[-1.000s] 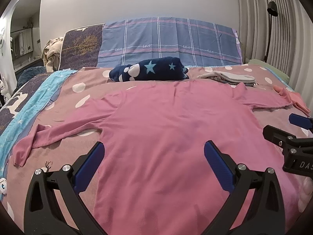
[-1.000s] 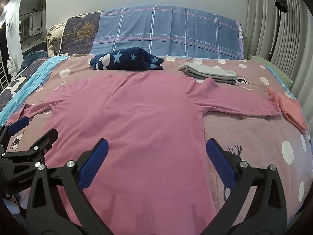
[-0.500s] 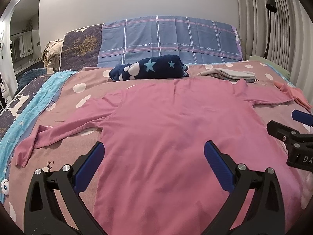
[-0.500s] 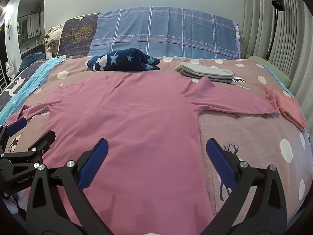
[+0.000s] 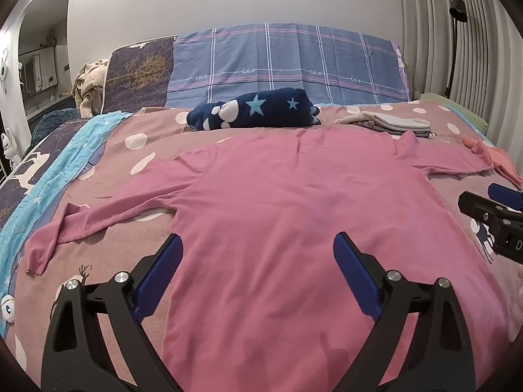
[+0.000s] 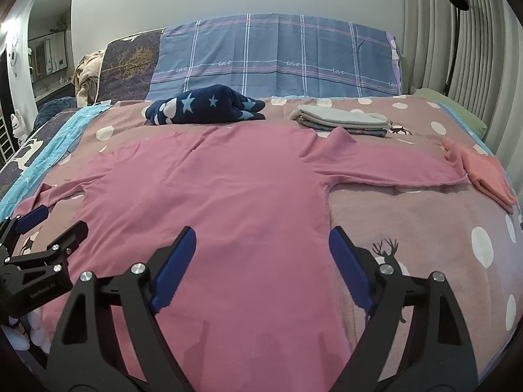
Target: Fold small clothes
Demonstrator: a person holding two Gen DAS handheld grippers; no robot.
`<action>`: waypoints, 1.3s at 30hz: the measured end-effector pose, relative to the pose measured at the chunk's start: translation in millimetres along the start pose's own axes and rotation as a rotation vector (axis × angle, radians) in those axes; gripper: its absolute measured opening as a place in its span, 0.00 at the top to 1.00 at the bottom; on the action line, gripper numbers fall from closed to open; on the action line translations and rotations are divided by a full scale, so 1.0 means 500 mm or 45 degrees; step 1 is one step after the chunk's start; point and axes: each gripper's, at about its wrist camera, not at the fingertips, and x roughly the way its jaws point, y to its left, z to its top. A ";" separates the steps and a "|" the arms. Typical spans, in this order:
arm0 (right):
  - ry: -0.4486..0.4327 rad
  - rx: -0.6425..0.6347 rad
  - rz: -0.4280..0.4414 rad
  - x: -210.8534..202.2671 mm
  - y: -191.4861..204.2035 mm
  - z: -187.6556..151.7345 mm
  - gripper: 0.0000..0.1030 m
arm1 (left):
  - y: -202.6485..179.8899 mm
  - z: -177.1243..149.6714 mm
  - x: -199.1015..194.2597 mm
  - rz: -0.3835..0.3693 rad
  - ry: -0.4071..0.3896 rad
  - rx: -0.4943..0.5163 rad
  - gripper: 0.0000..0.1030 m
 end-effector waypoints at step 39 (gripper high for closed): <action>0.041 0.016 -0.021 0.031 -0.051 0.024 0.34 | 0.568 0.010 0.110 0.484 0.434 -0.283 0.99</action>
